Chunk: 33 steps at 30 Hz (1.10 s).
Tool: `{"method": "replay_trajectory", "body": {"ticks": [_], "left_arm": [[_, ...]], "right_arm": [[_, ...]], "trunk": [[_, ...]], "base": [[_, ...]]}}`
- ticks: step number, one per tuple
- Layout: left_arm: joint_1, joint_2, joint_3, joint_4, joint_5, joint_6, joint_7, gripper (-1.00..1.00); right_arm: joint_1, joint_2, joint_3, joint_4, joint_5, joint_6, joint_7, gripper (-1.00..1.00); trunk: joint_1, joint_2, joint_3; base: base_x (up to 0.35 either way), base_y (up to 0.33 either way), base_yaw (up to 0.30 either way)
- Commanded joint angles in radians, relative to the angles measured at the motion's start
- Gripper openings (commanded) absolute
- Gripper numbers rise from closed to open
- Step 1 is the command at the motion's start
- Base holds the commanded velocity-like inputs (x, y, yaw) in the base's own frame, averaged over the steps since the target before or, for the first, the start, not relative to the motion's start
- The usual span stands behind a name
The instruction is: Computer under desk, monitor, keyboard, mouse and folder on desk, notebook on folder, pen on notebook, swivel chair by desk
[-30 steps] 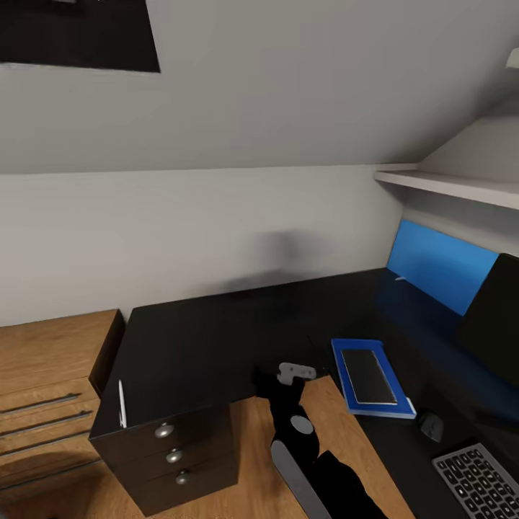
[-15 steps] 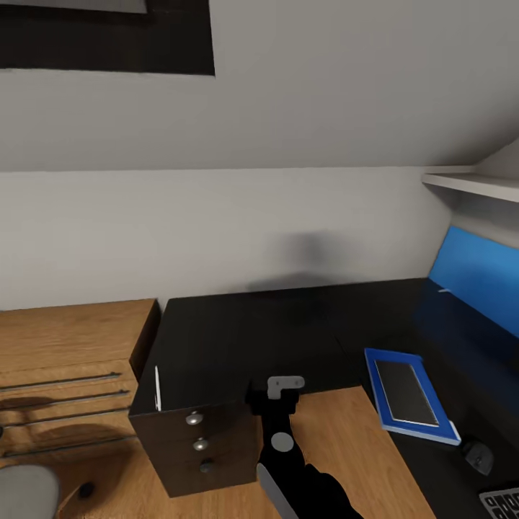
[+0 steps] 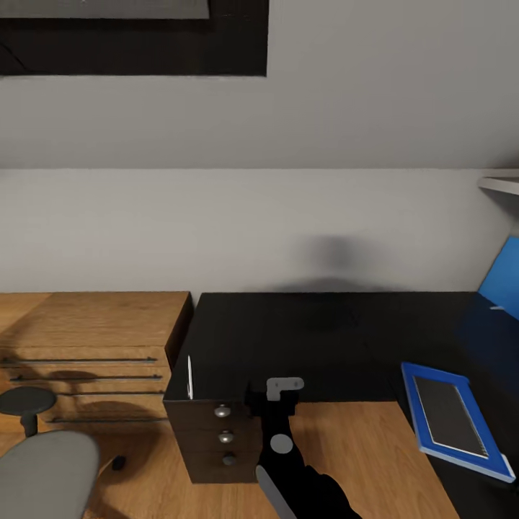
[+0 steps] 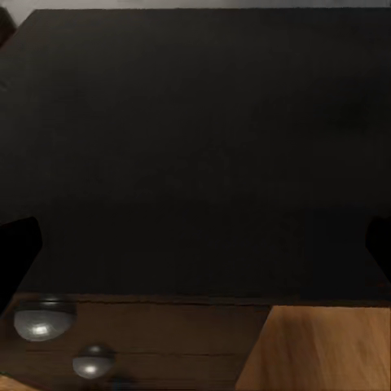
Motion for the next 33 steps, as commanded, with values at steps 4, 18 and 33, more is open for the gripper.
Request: {"method": "replay_trajectory", "body": {"ticks": [4,18,33], "left_arm": [[0.001,-0.001,0.001,-0.002,0.008,-0.001,-0.002,1.00],[0.001,-0.002,0.001,0.005,0.008,-0.002,-0.001,1.00],[0.001,-0.005,0.000,0.012,0.008,-0.004,-0.001,1.00]], "right_arm": [[-0.001,0.000,0.005,0.015,-0.003,0.004,-0.006,1.00],[-0.001,0.000,0.006,0.025,-0.002,-0.026,-0.006,1.00],[-0.001,0.000,0.004,-0.002,-0.002,-0.052,-0.005,1.00]], "trunk": [[0.000,-0.001,-0.001],[0.000,-0.001,-0.001],[0.000,-0.001,-0.006]], "base": [[0.000,0.000,0.290],[0.000,0.000,0.290],[0.000,0.000,0.258]]}}
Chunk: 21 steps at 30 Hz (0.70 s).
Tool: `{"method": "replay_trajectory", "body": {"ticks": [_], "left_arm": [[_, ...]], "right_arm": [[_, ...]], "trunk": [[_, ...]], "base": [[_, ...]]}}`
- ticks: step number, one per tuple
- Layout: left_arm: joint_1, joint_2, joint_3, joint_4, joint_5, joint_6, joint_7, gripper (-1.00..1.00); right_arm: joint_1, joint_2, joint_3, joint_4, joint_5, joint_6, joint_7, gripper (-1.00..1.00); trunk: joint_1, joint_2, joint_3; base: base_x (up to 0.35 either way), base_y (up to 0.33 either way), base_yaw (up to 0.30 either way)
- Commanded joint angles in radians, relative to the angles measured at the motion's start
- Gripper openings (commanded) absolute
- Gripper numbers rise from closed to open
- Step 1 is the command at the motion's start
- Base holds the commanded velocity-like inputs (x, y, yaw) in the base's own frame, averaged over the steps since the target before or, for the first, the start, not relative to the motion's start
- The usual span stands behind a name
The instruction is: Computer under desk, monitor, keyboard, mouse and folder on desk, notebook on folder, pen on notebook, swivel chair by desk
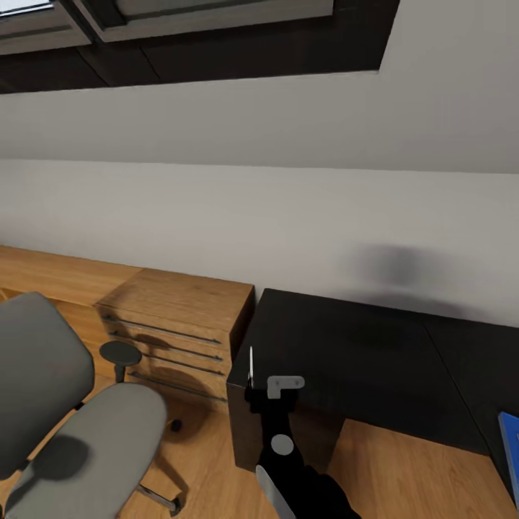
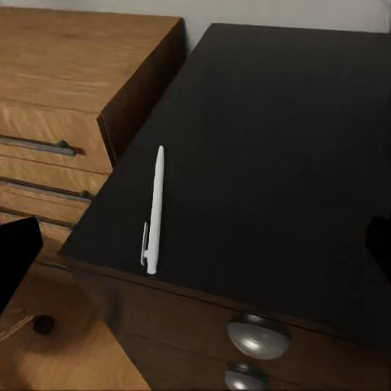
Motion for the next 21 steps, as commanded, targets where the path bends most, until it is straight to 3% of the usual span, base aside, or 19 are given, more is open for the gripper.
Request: {"method": "replay_trajectory", "body": {"ticks": [1,3,5,7,11,12,14,21], "left_arm": [[0.001,-0.001,0.001,-0.002,0.008,-0.002,-0.002,1.00],[0.001,-0.001,0.001,-0.003,0.008,-0.007,-0.002,1.00],[0.001,-0.002,-0.001,-0.032,0.008,-0.067,-0.004,1.00],[0.001,-0.003,0.000,-0.062,0.008,-0.080,-0.005,1.00],[0.001,-0.007,0.002,-0.216,0.008,-0.066,-0.006,1.00],[0.001,-0.010,0.003,-0.311,0.009,-0.007,-0.006,1.00],[0.001,-0.013,0.003,-0.414,0.009,0.089,-0.006,1.00],[0.001,-0.017,0.004,-0.682,0.011,0.358,-0.007,1.00]], "right_arm": [[-0.001,0.000,0.002,-0.007,-0.003,0.001,-0.006,1.00],[-0.001,0.000,0.003,-0.019,-0.003,-0.007,-0.007,1.00],[-0.001,0.000,0.007,-0.043,-0.003,-0.025,-0.004,1.00],[-0.001,0.000,0.011,-0.048,-0.003,-0.027,-0.003,1.00],[-0.001,0.000,0.020,-0.060,-0.003,-0.024,-0.003,1.00],[-0.002,0.000,0.020,-0.063,-0.003,-0.014,-0.003,1.00],[-0.004,0.000,0.021,-0.069,-0.002,0.011,-0.003,1.00],[-0.039,0.000,0.015,-0.087,-0.005,0.153,-0.003,1.00]], "trunk": [[0.000,-0.001,-0.001],[0.000,-0.001,-0.002],[0.000,-0.001,-0.002],[0.000,-0.001,-0.002],[0.000,-0.001,-0.002],[0.000,-0.001,-0.002],[0.000,-0.001,-0.002],[0.000,-0.001,-0.002]], "base": [[0.000,0.000,0.101],[0.000,0.000,0.073],[0.000,0.000,0.017],[0.000,0.000,0.010],[0.000,0.000,0.004],[0.000,0.000,0.001],[0.000,0.000,0.000],[0.000,0.000,0.000]]}}
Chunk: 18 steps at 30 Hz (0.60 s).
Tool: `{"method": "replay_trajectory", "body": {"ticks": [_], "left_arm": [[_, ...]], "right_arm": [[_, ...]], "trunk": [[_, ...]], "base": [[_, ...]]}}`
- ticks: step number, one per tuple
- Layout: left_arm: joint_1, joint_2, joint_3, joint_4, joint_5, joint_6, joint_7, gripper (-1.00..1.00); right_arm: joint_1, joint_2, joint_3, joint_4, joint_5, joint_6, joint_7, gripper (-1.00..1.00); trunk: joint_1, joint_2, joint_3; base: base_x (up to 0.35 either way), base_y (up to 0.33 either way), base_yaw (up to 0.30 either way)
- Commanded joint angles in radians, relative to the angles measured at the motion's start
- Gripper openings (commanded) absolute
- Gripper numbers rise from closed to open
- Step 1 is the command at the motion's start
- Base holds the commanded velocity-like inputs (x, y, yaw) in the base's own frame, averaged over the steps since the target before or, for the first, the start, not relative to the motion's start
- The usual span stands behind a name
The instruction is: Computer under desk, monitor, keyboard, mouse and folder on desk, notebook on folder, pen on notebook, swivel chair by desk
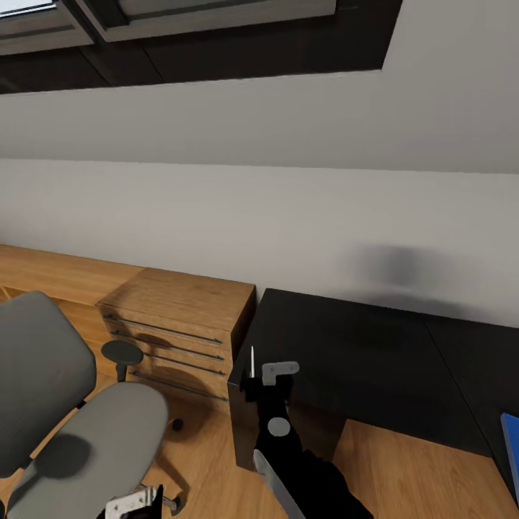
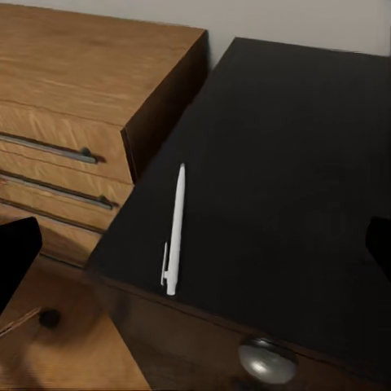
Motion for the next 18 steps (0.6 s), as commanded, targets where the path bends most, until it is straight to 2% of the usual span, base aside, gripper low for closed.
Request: {"method": "replay_trajectory", "body": {"ticks": [1,2,4,5,8,10,13,18], "left_arm": [[0.000,-0.001,0.000,-0.043,0.010,0.037,0.001,1.00],[0.000,-0.002,0.000,-0.123,0.013,0.108,0.002,1.00],[0.000,-0.002,0.001,-0.201,0.020,0.174,0.002,1.00],[0.000,-0.006,-0.003,-0.322,0.042,0.306,0.003,1.00],[0.000,-0.017,-0.005,-0.342,0.046,0.338,0.005,1.00],[0.000,-0.043,-0.007,-0.355,0.049,0.378,0.012,1.00],[-0.001,-0.061,-0.008,-0.360,0.050,0.404,0.020,1.00],[-0.001,-0.071,-0.008,-0.363,0.050,0.418,0.024,1.00]], "right_arm": [[-0.016,0.000,-0.001,-0.001,-0.005,0.029,-0.008,1.00],[-0.053,0.000,-0.006,0.004,-0.006,0.073,-0.009,1.00],[-0.095,0.000,-0.011,0.023,-0.007,0.112,-0.010,1.00],[-0.219,0.000,-0.039,0.118,-0.018,0.177,-0.010,1.00],[-0.263,0.000,-0.073,0.176,-0.033,0.187,-0.006,1.00],[-0.300,0.000,-0.119,0.266,-0.063,0.192,0.008,1.00],[-0.320,0.000,-0.141,0.348,-0.081,0.189,0.039,1.00],[-0.335,0.000,-0.152,0.459,-0.089,0.177,0.089,1.00]], "trunk": [[0.000,-0.001,-0.001],[0.000,-0.001,-0.001],[0.000,-0.001,-0.001],[0.000,-0.001,-0.001],[0.000,-0.001,-0.001],[0.000,-0.001,-0.001],[0.000,-0.001,-0.001],[0.000,-0.001,-0.001]], "base": [[0.000,0.000,0.000],[0.000,0.000,0.000],[0.000,0.000,0.000],[0.000,0.000,0.000],[0.000,0.000,0.000],[0.000,0.000,0.000],[0.000,0.000,0.000],[0.000,0.000,0.000]]}}
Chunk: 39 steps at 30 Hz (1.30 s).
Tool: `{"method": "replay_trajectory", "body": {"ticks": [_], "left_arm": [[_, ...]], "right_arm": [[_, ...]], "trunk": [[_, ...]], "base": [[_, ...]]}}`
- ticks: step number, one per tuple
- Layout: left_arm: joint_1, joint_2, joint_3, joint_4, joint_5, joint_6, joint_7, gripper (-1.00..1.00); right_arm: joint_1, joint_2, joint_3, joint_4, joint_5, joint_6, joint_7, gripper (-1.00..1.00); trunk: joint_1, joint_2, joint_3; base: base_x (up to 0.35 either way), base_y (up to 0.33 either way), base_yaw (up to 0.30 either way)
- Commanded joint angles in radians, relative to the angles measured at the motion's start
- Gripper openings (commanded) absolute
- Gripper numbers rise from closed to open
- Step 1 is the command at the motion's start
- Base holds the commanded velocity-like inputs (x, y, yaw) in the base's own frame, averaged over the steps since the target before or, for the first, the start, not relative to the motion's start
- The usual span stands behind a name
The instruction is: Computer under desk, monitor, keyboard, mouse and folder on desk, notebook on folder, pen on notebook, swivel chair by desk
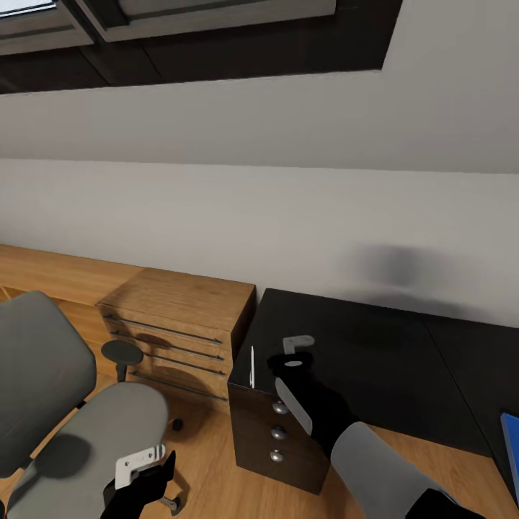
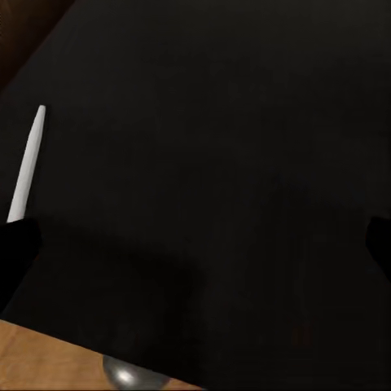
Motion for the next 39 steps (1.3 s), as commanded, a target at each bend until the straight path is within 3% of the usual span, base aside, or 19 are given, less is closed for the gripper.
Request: {"method": "replay_trajectory", "body": {"ticks": [1,5,10,16,26,32,37,39], "left_arm": [[0.000,-0.001,0.001,-0.002,0.011,0.005,0.005,1.00],[0.000,0.000,0.004,-0.003,0.010,0.006,0.005,1.00],[0.000,0.000,0.007,-0.002,0.010,0.006,0.005,1.00],[0.000,0.000,0.006,-0.002,0.010,0.006,0.005,1.00],[-0.001,0.000,-0.004,-0.002,0.007,0.012,0.003,1.00],[-0.032,-0.007,-0.065,-0.003,0.006,0.018,0.011,1.00],[-0.136,-0.018,-0.072,-0.002,0.017,0.190,0.044,1.00],[-0.154,-0.018,-0.072,-0.003,0.031,0.222,0.046,1.00]], "right_arm": [[-0.002,0.000,0.004,0.002,-0.007,0.003,-0.006,1.00],[-0.005,0.000,0.007,-0.022,-0.012,-0.002,-0.010,1.00],[-0.006,0.000,0.004,-0.039,-0.086,-0.004,-0.013,1.00],[-0.003,0.000,0.004,-0.056,-0.139,-0.004,-0.013,1.00],[-0.001,0.000,0.005,-0.102,-0.145,-0.003,-0.017,1.00],[-0.001,0.000,0.005,-0.105,-0.144,-0.002,-0.018,1.00],[-0.001,0.000,0.005,-0.100,-0.142,-0.003,-0.018,1.00],[-0.001,0.000,0.005,-0.099,-0.142,-0.003,-0.018,1.00]], "trunk": [[0.000,-0.001,-0.001],[0.000,-0.001,-0.001],[0.000,-0.001,-0.001],[0.000,-0.001,-0.001],[0.000,-0.001,-0.001],[0.000,-0.001,-0.004],[0.000,-0.001,-0.009],[0.000,-0.001,-0.011]], "base": [[0.000,0.000,0.000],[0.000,0.000,0.000],[0.000,0.000,0.000],[0.000,0.000,0.000],[0.000,0.000,0.020],[0.000,0.000,0.221],[0.000,0.000,0.233],[0.000,0.000,0.226]]}}
